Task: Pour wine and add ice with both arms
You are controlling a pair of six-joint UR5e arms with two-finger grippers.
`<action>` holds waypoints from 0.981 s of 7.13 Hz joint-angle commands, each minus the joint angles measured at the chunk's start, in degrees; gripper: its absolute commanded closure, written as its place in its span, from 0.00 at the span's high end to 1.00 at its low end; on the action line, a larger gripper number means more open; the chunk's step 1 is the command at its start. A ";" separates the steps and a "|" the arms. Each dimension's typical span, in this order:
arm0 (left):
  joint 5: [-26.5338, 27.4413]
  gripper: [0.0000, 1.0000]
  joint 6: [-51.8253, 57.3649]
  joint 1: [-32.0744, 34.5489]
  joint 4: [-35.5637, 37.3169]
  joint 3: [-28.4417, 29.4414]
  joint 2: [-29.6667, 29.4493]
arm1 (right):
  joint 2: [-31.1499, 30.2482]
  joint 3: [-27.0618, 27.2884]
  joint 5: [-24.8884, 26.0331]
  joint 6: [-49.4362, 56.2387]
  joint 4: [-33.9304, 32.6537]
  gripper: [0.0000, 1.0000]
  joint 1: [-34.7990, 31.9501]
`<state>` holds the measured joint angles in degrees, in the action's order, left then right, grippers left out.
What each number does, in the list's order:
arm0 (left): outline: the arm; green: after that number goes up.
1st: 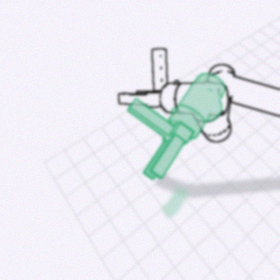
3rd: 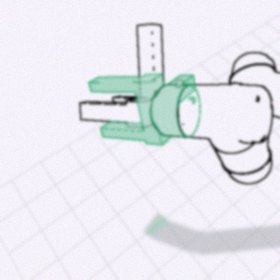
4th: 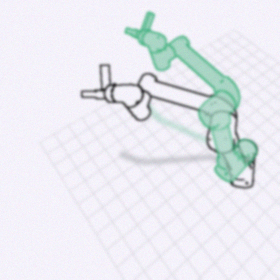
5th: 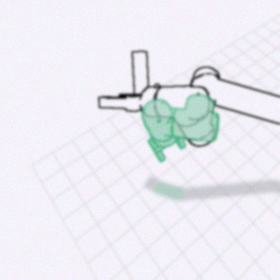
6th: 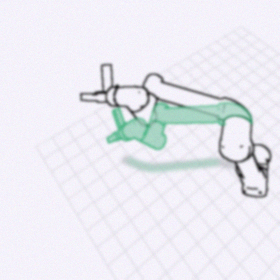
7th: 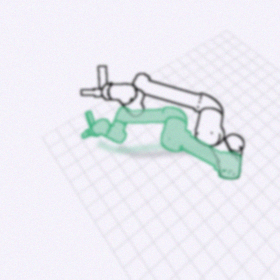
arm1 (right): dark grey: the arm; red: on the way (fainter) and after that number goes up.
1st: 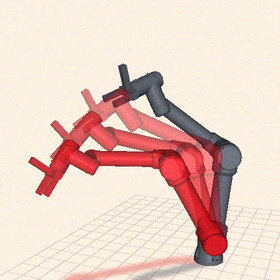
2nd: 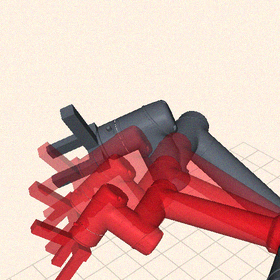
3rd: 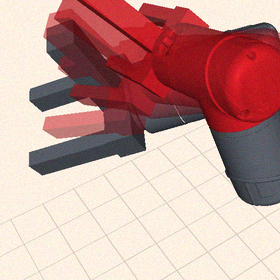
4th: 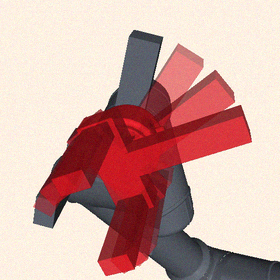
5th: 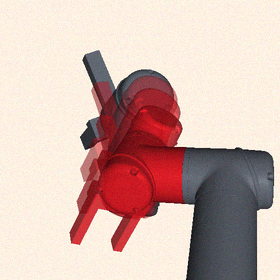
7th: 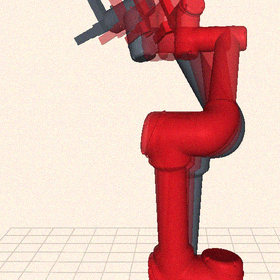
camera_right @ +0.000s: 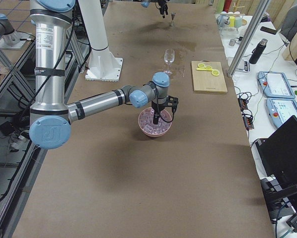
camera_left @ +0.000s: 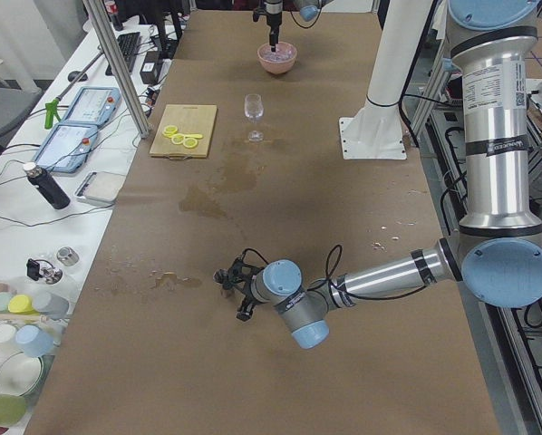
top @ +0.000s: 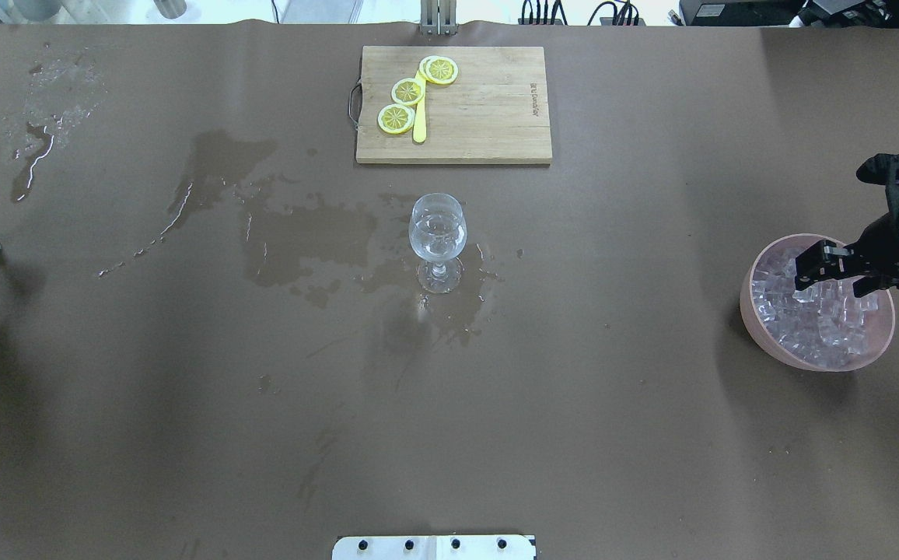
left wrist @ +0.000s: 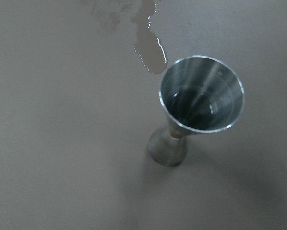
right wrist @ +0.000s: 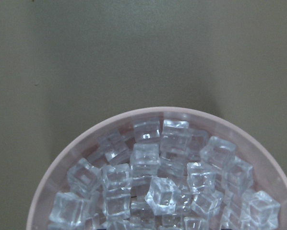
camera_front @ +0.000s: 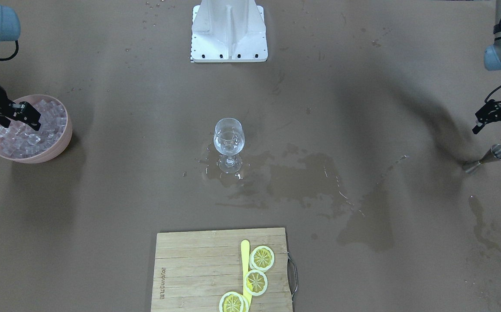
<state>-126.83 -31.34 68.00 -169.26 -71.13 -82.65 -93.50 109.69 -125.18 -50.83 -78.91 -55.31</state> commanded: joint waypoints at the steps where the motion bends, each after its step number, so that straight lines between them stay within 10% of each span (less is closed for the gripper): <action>1: 0.88 0.98 -0.29 -0.15 -2.12 0.73 -1.45 | 1.56 -3.93 0.38 0.55 1.21 0.84 0.82; 7: 5.01 0.98 -2.57 -3.48 -7.54 6.87 -4.63 | 4.21 -8.00 0.29 1.44 3.15 0.59 -0.32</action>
<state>-122.20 -32.62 65.26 -173.59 -65.93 -87.23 -89.13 101.69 -124.90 -49.52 -75.82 -55.40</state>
